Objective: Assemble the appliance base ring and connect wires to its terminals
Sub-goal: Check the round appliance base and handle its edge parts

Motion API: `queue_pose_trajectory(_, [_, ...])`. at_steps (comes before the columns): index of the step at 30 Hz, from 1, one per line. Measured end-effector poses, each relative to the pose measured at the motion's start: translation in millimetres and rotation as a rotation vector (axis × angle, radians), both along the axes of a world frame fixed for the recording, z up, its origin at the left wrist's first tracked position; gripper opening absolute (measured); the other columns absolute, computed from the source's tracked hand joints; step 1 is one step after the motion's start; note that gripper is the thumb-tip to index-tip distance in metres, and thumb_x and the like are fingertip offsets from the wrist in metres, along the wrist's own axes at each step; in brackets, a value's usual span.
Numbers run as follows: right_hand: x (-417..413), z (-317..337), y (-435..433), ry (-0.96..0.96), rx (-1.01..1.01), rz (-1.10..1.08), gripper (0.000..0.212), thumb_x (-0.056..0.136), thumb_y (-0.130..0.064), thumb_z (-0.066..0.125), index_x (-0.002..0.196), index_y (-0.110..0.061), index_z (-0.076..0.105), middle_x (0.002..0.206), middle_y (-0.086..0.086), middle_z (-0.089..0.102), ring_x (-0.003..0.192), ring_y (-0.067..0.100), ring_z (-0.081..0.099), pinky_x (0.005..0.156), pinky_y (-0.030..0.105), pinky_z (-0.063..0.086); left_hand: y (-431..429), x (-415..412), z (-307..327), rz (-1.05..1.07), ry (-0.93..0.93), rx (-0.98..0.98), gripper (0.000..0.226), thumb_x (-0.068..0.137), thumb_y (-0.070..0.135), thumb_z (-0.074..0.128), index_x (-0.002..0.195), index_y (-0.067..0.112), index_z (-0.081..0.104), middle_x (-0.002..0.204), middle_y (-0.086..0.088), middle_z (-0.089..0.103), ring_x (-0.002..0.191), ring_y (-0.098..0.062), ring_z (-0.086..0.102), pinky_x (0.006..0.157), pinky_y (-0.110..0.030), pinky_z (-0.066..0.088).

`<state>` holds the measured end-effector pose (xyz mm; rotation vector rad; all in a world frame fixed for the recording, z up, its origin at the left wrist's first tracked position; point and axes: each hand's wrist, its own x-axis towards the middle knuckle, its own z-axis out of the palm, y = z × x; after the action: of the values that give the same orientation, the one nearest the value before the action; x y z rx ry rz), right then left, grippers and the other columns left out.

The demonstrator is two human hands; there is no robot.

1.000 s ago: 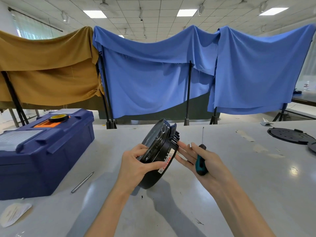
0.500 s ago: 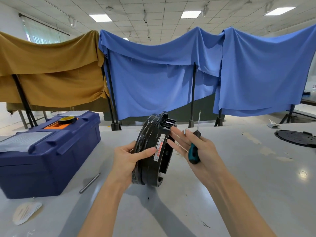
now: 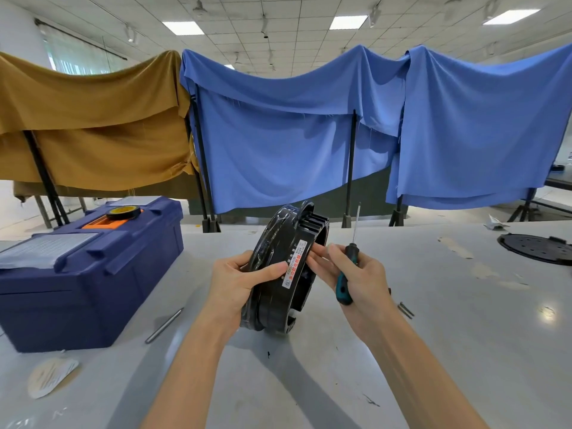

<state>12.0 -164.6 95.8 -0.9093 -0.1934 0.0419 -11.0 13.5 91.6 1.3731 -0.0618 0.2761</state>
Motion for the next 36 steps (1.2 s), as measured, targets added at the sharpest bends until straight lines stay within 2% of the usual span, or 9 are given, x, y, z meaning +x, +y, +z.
queue_pose_trajectory(5, [-4, -7, 2, -0.132, -0.214, -0.019, 0.007, 0.092, -0.007, 0.062, 0.091, -0.001, 0.065, 0.09, 0.013, 0.076, 0.088, 0.027, 0.074, 0.073, 0.027, 0.059, 2, 0, 0, 0.006, -0.003, 0.015, 0.039, 0.054, 0.02, 0.089, 0.091, 0.013, 0.078, 0.09, -0.015, 0.075, 0.079, -0.032, 0.073, 0.061, -0.031, 0.058])
queue_pose_trajectory(11, [0, -4, 2, -0.209, -0.335, -0.044, 0.005, 0.088, -0.001, 0.066, 0.088, 0.004, 0.066, 0.085, 0.011, 0.076, 0.083, 0.024, 0.074, 0.069, 0.022, 0.058, 1, 1, 2, 0.013, 0.006, 0.014, 0.037, 0.055, 0.019, 0.088, 0.09, 0.012, 0.078, 0.089, -0.015, 0.075, 0.079, -0.032, 0.073, 0.06, -0.031, 0.058])
queue_pose_trajectory(19, [4, -4, 0, -0.265, -0.393, -0.107, 0.006, 0.08, 0.006, 0.072, 0.081, 0.002, 0.068, 0.075, 0.01, 0.073, 0.076, 0.024, 0.074, 0.064, 0.025, 0.059, -1, 2, 4, -0.025, 0.009, 0.018, 0.032, 0.062, 0.013, 0.086, 0.093, 0.008, 0.077, 0.092, -0.017, 0.074, 0.082, -0.035, 0.072, 0.063, -0.034, 0.058])
queue_pose_trajectory(28, [5, -3, 4, -0.302, -0.459, -0.17, 0.013, 0.081, 0.004, 0.071, 0.074, -0.006, 0.068, 0.071, 0.003, 0.075, 0.066, 0.021, 0.074, 0.057, 0.021, 0.057, 0, 3, 2, -0.032, 0.001, 0.027, 0.038, 0.059, 0.018, 0.088, 0.094, 0.009, 0.077, 0.094, -0.017, 0.074, 0.083, -0.036, 0.072, 0.065, -0.036, 0.059])
queue_pose_trajectory(36, [7, -7, 10, -0.171, -0.352, -0.164, 0.008, 0.083, 0.004, 0.068, 0.075, 0.0, 0.067, 0.072, 0.009, 0.075, 0.069, 0.023, 0.074, 0.057, 0.02, 0.057, -3, 6, 2, -0.032, 0.004, 0.053, 0.04, 0.059, 0.021, 0.089, 0.095, 0.012, 0.077, 0.095, -0.016, 0.074, 0.085, -0.036, 0.072, 0.07, -0.041, 0.059])
